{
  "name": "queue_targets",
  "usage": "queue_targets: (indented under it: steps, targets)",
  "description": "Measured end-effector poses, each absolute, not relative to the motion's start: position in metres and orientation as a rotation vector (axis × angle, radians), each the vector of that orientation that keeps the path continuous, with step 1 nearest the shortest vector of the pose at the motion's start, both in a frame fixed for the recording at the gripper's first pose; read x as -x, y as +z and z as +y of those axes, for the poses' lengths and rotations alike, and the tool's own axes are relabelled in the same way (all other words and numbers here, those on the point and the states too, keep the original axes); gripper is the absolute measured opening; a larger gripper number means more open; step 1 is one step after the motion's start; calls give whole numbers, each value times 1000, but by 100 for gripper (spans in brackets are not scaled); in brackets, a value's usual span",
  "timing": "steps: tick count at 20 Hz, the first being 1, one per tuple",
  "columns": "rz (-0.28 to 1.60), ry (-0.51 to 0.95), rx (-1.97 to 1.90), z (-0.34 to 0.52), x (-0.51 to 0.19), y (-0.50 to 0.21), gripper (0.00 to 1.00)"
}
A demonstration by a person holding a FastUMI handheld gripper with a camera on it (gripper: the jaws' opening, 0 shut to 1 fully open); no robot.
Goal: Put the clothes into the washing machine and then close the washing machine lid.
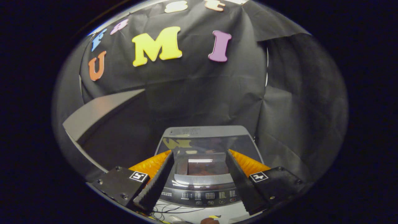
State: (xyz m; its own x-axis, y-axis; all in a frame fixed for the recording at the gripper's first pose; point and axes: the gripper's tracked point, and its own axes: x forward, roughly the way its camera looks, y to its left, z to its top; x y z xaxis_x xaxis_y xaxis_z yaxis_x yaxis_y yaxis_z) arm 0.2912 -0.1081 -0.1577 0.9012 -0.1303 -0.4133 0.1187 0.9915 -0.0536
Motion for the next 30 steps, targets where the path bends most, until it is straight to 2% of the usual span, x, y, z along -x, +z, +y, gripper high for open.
queue_targets:
  steps: [7,11,15,20,30]
  targets:
    - [247,-130,-53,-147,-127,-83,100]
    - [6,-145,-44,-194,-54,-31,100]
    - [-4,-189,-5,-258,-10,-49,100]
    - [1,-129,80,-273,10,-42,100]
    - [-30,-18,87,-218,5,-17,100]
